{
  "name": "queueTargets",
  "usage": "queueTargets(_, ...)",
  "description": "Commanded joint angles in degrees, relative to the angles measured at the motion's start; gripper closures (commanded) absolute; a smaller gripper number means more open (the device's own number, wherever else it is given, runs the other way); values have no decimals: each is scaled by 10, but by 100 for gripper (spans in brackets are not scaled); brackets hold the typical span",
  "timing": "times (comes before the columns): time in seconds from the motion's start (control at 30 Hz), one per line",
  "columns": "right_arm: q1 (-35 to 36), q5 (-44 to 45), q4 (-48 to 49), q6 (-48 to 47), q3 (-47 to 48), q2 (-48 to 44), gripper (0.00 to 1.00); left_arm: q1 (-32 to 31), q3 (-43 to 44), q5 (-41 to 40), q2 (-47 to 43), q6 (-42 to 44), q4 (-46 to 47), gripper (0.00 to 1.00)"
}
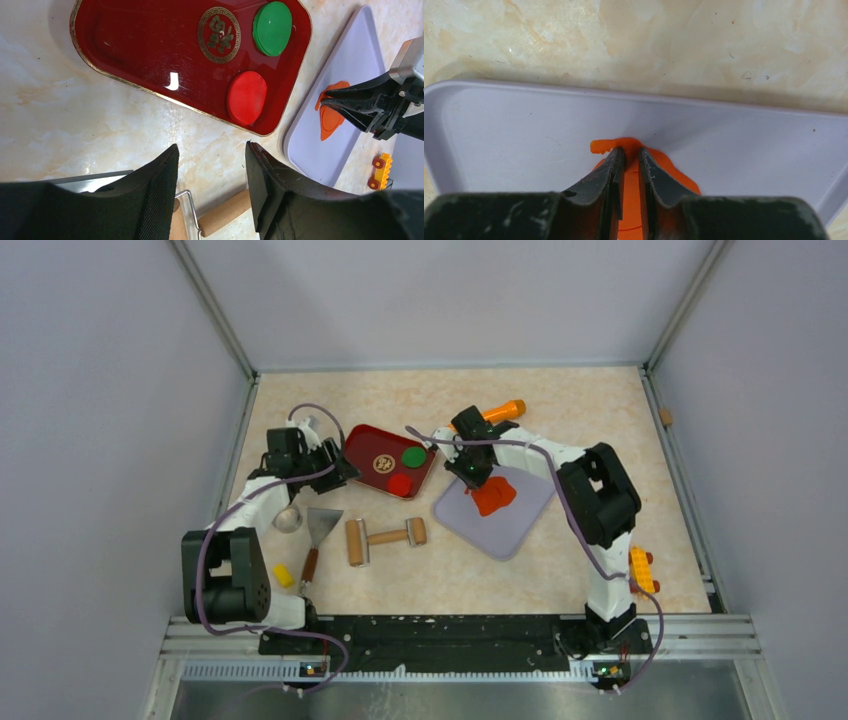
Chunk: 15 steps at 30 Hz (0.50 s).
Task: Roll out the dumpling wrappers from the dough
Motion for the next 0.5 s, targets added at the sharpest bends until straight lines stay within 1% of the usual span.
queueTargets(0.0,5,14,3,-7,3,-10,85,6,-5,2,-14,5,23,45)
queueTargets(0.2,5,21,-1,-2,3,-50,96,6,-6,3,-11,5,25,45)
queueTargets(0.33,5,18,-8,4,1,-71,99,6,-5,4,-8,4,26,45)
queueTargets(0.47,5,0,-21,10,-2,-93,100,6,-3,4,-6,4,25,45)
